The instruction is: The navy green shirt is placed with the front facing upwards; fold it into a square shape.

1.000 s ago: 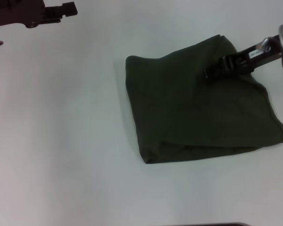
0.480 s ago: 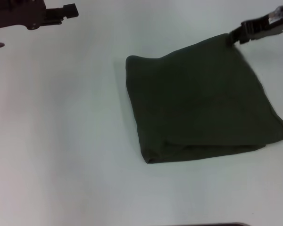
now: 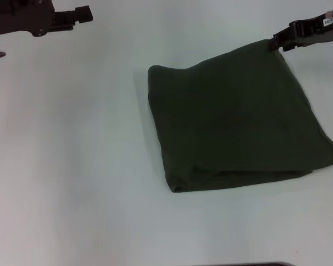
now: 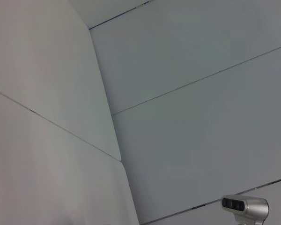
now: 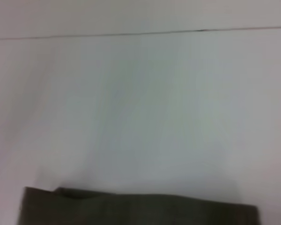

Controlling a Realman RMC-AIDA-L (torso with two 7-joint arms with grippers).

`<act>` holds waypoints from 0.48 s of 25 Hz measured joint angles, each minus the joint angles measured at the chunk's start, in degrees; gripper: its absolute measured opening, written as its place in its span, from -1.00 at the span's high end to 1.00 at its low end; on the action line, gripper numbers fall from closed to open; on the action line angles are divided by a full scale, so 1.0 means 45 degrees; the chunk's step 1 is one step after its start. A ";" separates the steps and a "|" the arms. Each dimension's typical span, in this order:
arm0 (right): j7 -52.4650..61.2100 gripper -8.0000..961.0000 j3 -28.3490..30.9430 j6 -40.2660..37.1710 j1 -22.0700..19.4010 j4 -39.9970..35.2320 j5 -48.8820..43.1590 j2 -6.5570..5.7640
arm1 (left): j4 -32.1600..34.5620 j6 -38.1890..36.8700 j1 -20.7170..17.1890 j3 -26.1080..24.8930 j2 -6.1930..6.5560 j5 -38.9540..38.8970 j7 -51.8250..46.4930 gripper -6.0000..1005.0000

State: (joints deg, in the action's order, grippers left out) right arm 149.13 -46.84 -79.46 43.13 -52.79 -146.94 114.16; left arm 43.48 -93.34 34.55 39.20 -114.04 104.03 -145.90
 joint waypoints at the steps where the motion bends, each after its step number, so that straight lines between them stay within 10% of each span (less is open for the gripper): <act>1: -0.0126 0.09 0.0041 -0.0128 -0.0022 0.0029 0.0303 -0.0016 | 0.0000 0.0000 -0.0013 -0.0002 0.0007 0.0000 0.0007 -0.74; 12: -0.0766 0.09 -0.0427 0.3098 0.0366 0.3075 0.0921 0.0298 | -0.0143 0.0027 0.0014 0.0043 -0.0072 -0.0020 0.0060 -0.74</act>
State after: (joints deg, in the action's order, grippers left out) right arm 145.68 -48.76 -65.52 44.77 -38.95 -142.79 115.50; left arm 42.84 -93.22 34.61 39.40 -114.36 103.94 -145.63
